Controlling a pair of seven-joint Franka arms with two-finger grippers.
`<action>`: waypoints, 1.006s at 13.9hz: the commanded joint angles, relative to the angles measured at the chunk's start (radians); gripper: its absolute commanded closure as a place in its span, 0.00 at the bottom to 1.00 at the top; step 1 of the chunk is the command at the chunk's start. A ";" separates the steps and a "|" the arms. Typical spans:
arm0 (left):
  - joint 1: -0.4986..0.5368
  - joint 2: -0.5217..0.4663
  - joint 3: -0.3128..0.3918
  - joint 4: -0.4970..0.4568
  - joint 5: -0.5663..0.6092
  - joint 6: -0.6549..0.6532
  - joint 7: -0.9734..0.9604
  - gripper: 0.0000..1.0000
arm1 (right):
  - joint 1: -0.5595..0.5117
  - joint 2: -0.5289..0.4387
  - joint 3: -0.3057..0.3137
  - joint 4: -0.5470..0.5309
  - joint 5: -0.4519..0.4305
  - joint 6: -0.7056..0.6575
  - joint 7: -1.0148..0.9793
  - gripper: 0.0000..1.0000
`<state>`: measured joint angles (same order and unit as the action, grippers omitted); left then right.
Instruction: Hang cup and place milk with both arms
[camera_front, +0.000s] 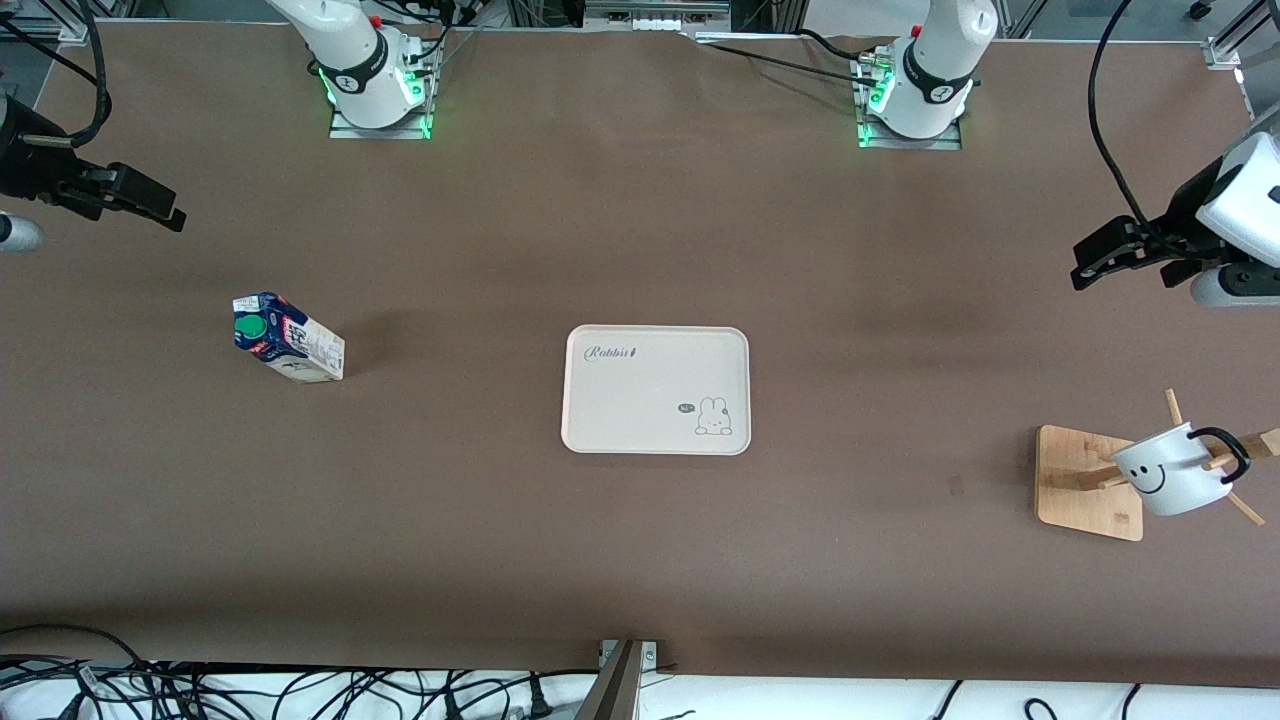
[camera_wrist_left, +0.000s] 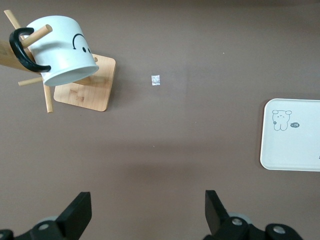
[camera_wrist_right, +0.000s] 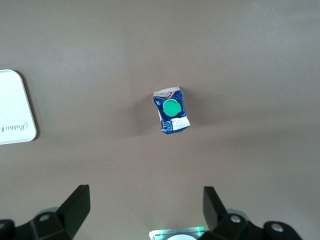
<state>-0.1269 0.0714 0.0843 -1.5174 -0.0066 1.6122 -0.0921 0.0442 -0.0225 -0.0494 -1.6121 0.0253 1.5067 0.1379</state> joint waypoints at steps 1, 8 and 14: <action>-0.019 -0.012 0.031 0.000 0.010 0.008 0.009 0.00 | -0.009 0.007 0.010 0.018 -0.001 -0.005 -0.001 0.00; -0.028 -0.002 0.026 0.028 0.013 -0.001 -0.003 0.00 | -0.009 0.007 0.008 0.018 -0.002 -0.005 -0.001 0.00; -0.019 -0.004 0.029 0.043 -0.030 -0.018 -0.001 0.00 | -0.009 0.007 0.010 0.018 -0.002 -0.005 -0.001 0.00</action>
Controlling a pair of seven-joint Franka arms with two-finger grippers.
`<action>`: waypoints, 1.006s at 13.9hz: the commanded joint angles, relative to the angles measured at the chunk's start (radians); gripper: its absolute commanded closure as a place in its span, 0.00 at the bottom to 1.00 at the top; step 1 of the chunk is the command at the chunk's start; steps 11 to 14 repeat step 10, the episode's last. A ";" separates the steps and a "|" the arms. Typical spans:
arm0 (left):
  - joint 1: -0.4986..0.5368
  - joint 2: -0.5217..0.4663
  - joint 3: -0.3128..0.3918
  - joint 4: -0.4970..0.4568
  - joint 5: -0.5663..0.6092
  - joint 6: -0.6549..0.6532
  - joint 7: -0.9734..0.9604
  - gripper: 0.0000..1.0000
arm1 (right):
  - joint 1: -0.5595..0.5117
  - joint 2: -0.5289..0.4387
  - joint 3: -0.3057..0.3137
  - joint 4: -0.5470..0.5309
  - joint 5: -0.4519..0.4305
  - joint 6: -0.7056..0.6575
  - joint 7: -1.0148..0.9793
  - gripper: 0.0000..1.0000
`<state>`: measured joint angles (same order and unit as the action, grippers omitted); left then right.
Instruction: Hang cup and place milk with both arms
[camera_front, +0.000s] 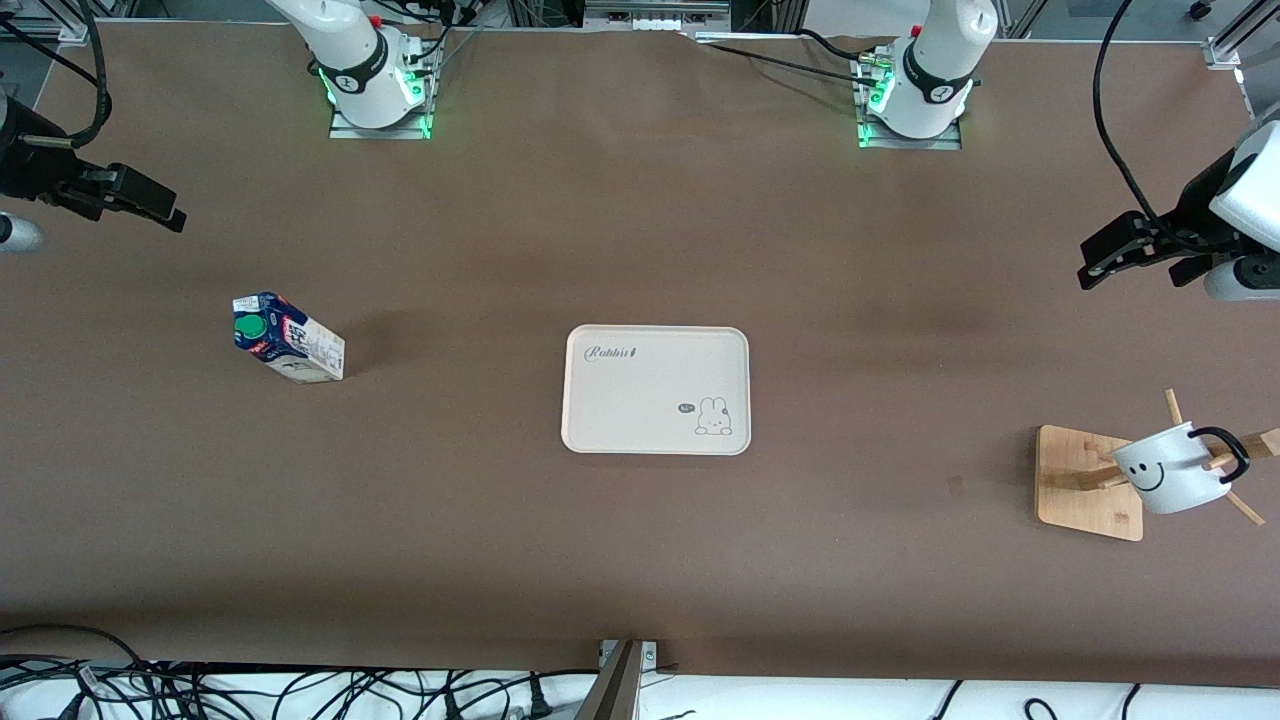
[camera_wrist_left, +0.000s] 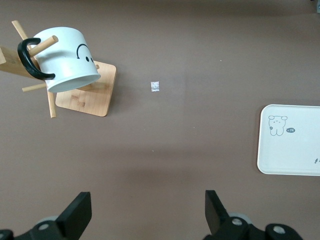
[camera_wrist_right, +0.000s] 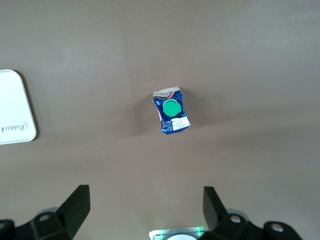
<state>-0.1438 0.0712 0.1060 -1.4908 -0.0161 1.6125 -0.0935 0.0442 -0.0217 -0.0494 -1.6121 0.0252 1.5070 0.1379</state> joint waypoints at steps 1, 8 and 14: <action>-0.002 -0.004 0.007 0.017 -0.019 -0.019 -0.002 0.00 | -0.009 0.006 0.010 0.018 -0.002 -0.005 -0.001 0.00; -0.002 -0.007 0.009 0.020 -0.021 -0.031 0.000 0.00 | -0.009 0.006 0.008 0.018 -0.002 -0.005 -0.001 0.00; -0.003 -0.007 0.001 0.020 -0.021 -0.033 -0.002 0.00 | -0.009 0.006 0.008 0.018 -0.002 -0.005 -0.001 0.00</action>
